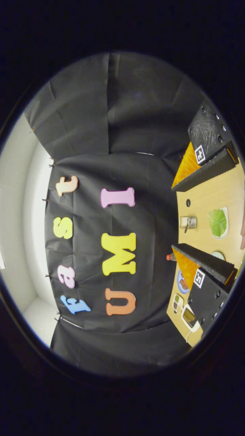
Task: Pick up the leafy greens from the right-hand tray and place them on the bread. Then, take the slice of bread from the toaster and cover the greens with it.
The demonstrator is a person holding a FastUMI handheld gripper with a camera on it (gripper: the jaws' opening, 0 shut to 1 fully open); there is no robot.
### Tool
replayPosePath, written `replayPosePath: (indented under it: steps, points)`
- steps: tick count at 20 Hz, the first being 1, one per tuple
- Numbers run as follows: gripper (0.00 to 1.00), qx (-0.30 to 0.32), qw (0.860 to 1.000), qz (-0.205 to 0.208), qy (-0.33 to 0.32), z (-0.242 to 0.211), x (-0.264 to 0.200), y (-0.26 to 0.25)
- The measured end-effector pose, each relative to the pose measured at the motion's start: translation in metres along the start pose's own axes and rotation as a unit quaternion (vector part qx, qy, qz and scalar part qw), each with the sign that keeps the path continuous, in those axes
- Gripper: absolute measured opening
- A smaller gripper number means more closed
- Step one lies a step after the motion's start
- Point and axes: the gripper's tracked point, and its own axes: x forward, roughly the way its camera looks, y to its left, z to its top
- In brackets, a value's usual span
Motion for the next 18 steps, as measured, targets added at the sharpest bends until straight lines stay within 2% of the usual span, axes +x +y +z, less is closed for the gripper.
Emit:
replayPosePath:
  steps: [5,9,18]
  points:
    - [0.96,0.011,0.997,0.021,0.075,-0.069,0.058,-0.018]
    - [0.96,0.003,0.989,0.036,0.144,-0.129,0.104,-0.023]
    - [0.97,-0.035,0.960,0.055,0.271,-0.254,0.187,-0.022]
